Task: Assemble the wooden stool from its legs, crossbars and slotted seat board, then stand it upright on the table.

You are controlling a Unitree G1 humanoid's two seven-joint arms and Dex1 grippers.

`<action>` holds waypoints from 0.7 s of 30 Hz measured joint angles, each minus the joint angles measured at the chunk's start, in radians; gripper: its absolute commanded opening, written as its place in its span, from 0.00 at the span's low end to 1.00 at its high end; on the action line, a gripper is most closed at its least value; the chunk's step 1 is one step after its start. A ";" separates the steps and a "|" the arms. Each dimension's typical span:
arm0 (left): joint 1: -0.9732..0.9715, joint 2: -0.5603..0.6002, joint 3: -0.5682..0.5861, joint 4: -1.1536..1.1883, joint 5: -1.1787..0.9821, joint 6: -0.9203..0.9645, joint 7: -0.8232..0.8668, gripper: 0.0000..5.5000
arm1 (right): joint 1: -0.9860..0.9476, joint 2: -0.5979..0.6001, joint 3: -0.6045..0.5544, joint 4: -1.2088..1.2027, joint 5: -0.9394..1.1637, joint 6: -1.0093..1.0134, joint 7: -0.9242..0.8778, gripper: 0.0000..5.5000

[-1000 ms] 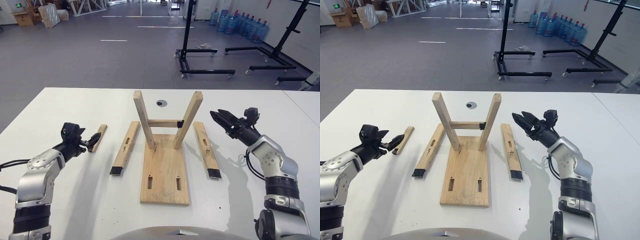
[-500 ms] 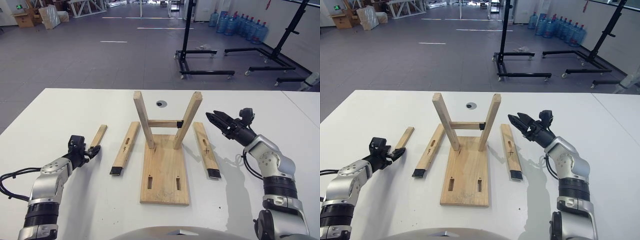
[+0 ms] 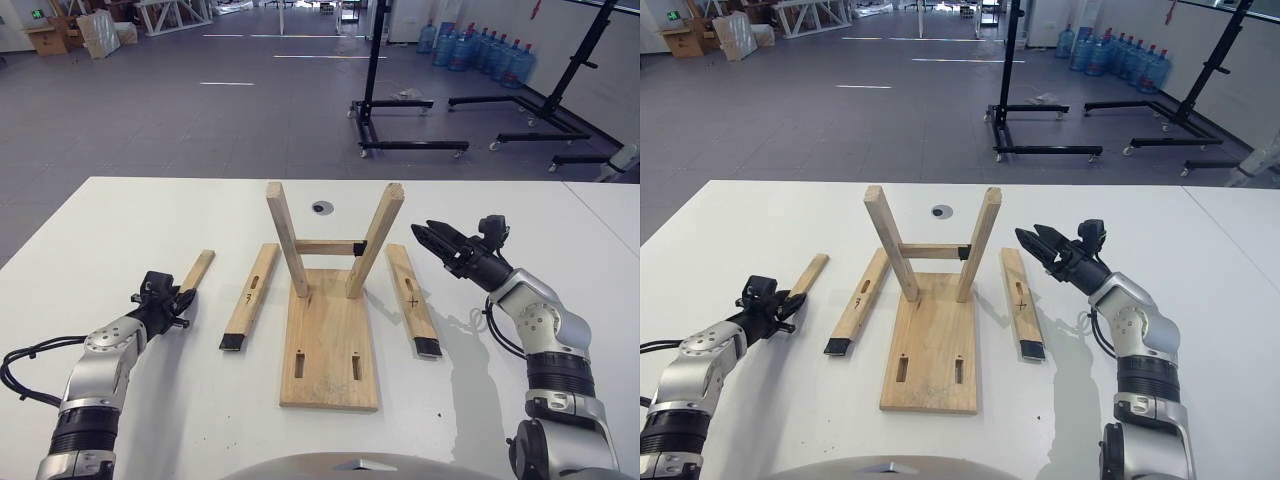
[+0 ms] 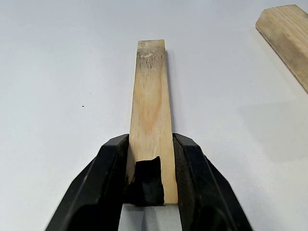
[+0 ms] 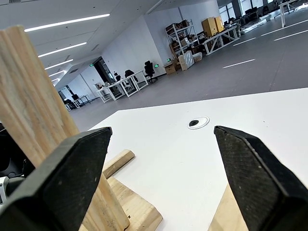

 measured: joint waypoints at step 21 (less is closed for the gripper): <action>0.176 -0.191 -0.063 -0.648 -0.120 -0.527 0.007 0.23 | 0.272 -0.106 0.004 -0.371 0.380 0.463 0.195 0.72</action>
